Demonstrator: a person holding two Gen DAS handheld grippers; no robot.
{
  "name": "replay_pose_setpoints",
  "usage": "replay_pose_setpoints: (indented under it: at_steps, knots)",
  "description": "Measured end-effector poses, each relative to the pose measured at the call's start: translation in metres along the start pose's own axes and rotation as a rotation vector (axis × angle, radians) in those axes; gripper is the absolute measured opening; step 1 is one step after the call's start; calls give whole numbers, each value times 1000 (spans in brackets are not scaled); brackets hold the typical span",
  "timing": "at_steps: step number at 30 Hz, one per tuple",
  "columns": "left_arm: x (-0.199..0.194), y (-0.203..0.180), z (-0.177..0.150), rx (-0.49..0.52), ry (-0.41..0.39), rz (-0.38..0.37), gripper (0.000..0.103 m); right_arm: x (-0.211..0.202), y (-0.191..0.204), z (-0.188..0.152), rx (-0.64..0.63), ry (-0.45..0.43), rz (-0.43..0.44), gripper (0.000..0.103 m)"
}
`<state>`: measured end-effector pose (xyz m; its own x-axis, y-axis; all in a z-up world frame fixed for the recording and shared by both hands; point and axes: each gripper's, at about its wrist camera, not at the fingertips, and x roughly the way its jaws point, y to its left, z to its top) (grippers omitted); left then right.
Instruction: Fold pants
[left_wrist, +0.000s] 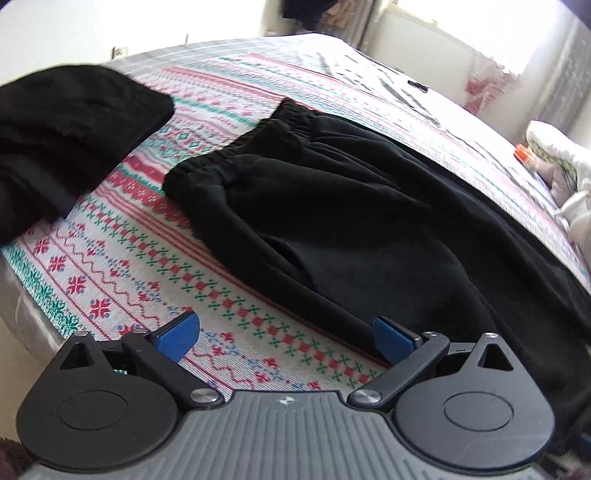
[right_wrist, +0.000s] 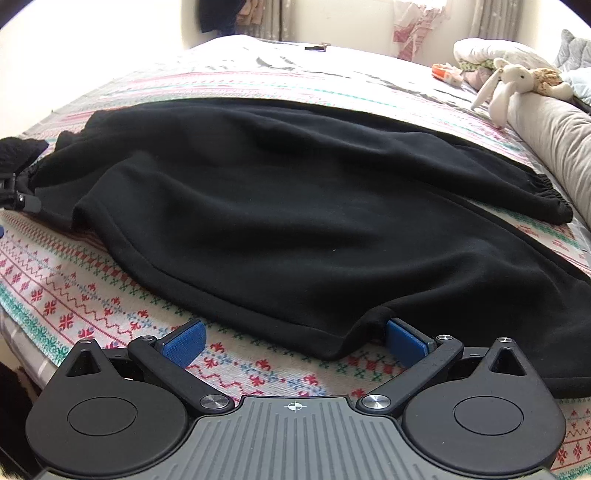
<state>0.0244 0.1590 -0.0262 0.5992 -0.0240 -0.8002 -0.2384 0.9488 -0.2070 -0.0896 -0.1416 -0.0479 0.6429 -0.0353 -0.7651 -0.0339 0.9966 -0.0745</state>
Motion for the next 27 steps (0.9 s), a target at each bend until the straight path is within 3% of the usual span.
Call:
replay_pose_setpoints:
  at_steps: [3,8,10,11,12,15,17,19,25,27]
  knots:
    - [8,18,11,-110,-29,-41,102,5,9,-2,-30,10,35,100]
    - [21,31,22,-216,-123,-112,84,7,16,-4,-51,-38,27,99]
    - [20,36,23,-232,-147,-109,61,9,13,-3,-50,-52,27,95]
    - [22,38,24,-241,-153,-98,56,9,13,-3,-49,-62,25,91]
    - [21,40,23,-245,-158,-84,42,10,12,-2,-49,-73,18,87]
    - [21,47,24,-268,-167,-66,24,10,10,2,-63,-98,-5,60]
    - [11,50,20,-258,-198,-46,21,10,10,4,-88,-104,-43,26]
    - [0,52,18,-224,-225,-6,20,8,7,6,-97,-86,-80,12]
    - [-21,65,17,-202,-222,18,19,-12,-3,3,-65,-20,-50,5]
    - [-28,64,15,-182,-241,86,18,-17,-3,-1,-59,11,-43,1]
